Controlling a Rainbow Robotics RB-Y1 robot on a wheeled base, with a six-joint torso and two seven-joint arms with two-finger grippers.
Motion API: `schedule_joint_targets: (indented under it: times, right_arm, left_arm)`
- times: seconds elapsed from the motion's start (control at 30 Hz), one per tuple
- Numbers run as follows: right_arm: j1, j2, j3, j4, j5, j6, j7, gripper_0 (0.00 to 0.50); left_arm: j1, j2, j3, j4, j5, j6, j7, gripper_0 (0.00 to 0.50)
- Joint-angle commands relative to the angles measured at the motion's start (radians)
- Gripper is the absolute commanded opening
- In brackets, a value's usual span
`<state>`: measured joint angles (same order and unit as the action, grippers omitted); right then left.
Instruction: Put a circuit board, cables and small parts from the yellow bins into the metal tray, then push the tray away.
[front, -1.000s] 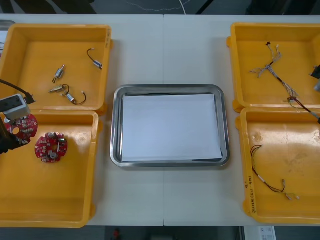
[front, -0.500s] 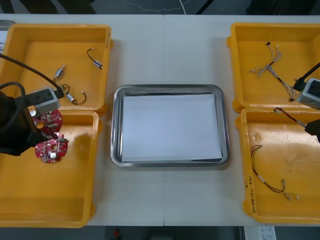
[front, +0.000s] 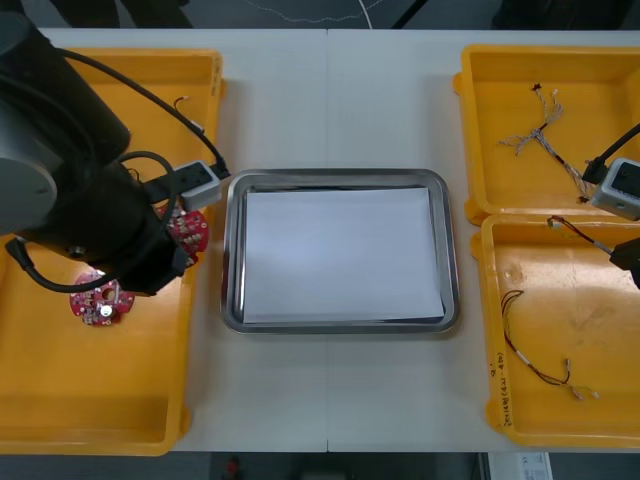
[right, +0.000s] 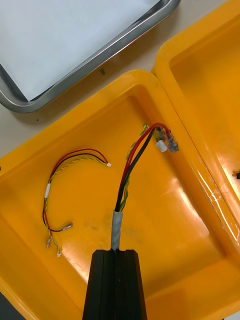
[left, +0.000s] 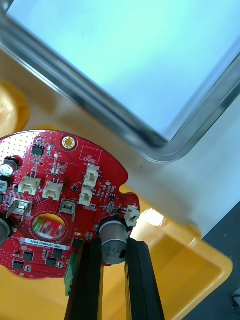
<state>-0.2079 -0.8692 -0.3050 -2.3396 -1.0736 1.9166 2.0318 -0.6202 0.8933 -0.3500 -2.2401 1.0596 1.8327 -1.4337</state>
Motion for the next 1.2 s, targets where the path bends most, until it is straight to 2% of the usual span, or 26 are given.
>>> schedule_joint_targets:
  times: [0.03,0.17,0.27,0.53,0.63,0.87,1.07,1.2]
  right_arm:
    - [-0.018,-0.001,0.012,-0.027,0.004,0.003,-0.008,0.0]
    - [-0.018,-0.001,0.012,-0.027,0.006,0.003,-0.008,0.0]
    - [-0.016,-0.002,0.012,-0.029,0.006,0.003,-0.008,0.0]
    - [-0.018,-0.001,0.012,-0.027,0.006,0.003,-0.012,0.0]
    - [-0.016,-0.002,0.012,-0.029,0.006,0.003,-0.012,0.0]
    - [-0.016,-0.002,0.012,-0.027,0.007,0.003,-0.008,0.0]
    - [-0.018,-0.002,0.012,-0.027,0.007,0.003,-0.008,0.0]
    - [-0.016,-0.002,0.012,-0.029,0.007,0.003,-0.008,0.0]
  left_arm:
    - [-0.102,-0.102,-0.096,-0.024,-0.058,0.014,0.114,0.0]
    - [-0.13,-0.155,-0.149,-0.018,-0.093,0.013,0.168,0.0]
    - [-0.171,-0.221,-0.214,0.013,-0.133,0.013,0.234,0.0]
    - [-0.222,-0.304,-0.34,0.086,-0.231,0.01,0.323,0.0]
    - [-0.22,-0.317,-0.357,0.109,-0.247,0.003,0.325,0.0]
    - [-0.22,-0.32,-0.44,0.217,-0.285,-0.116,0.338,0.0]
    - [-0.22,-0.326,-0.52,0.283,-0.346,-0.185,0.348,0.0]
    - [-0.22,-0.326,-0.549,0.313,-0.357,-0.225,0.355,0.0]
